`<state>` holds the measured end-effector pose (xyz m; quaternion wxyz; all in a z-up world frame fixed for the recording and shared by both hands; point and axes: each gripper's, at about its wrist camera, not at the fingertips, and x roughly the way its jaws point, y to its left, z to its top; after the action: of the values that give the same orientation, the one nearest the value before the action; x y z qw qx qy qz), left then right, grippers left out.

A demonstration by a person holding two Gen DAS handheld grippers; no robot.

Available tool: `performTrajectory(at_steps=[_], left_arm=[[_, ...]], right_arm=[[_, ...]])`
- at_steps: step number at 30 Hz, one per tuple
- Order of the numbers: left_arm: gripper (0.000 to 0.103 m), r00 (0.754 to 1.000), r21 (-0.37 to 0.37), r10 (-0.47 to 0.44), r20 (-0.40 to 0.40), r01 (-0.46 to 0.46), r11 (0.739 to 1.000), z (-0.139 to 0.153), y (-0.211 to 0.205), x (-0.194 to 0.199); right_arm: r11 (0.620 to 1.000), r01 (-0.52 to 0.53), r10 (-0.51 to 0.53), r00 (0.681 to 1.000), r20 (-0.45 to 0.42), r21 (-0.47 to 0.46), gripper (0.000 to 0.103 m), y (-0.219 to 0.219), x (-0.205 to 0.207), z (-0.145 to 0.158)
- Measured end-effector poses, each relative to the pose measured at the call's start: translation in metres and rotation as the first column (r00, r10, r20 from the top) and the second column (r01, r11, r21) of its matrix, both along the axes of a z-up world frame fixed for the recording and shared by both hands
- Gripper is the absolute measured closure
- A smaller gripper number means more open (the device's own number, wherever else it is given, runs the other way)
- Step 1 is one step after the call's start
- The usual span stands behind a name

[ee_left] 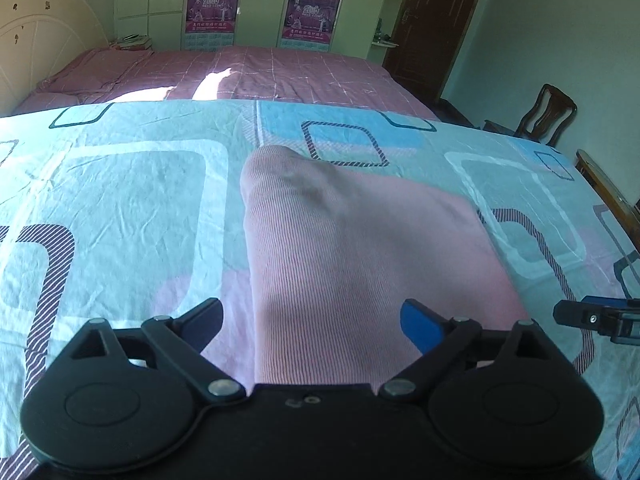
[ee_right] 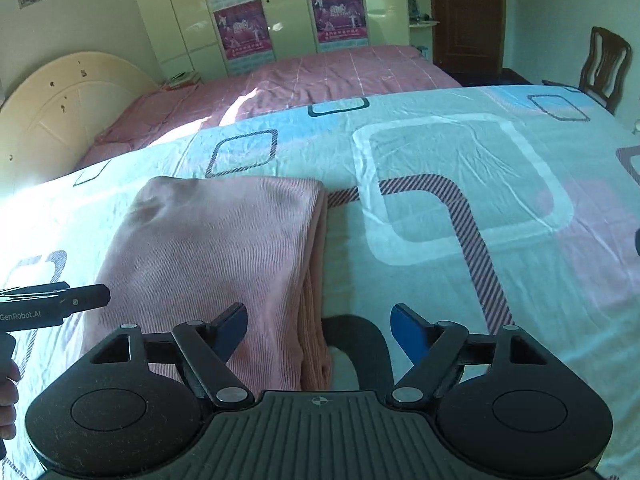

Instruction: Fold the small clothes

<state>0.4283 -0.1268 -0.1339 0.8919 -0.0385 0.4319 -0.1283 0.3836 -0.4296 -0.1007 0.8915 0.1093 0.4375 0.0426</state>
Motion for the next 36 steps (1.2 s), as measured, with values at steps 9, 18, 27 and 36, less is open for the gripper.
performTrajectory(at_steps=[9,18,27,36], left_arm=[[0.005,0.994,-0.088,0.032,-0.107,-0.042,0.995,-0.036,0.003,0.036],[0.009,0.993,-0.125,-0.03,-0.115,0.015,0.992,-0.051,-0.014,0.039],[0.066,0.999,-0.104,-0.042,-0.027,0.039,0.994,-0.023,-0.019,0.024],[0.073,0.998,-0.113,-0.051,0.024,0.053,0.992,0.02,0.008,0.008]], right_arm=[[0.984,0.019,-0.011,0.999,-0.046,0.179,0.025,-0.007,0.053,-0.057],[0.985,-0.058,0.062,0.998,-0.014,0.165,0.044,0.014,0.067,-0.067],[0.949,-0.035,0.043,0.999,-0.02,0.312,0.082,0.006,0.063,-0.058],[0.926,-0.094,0.076,0.995,0.065,0.366,0.082,0.042,0.048,-0.002]])
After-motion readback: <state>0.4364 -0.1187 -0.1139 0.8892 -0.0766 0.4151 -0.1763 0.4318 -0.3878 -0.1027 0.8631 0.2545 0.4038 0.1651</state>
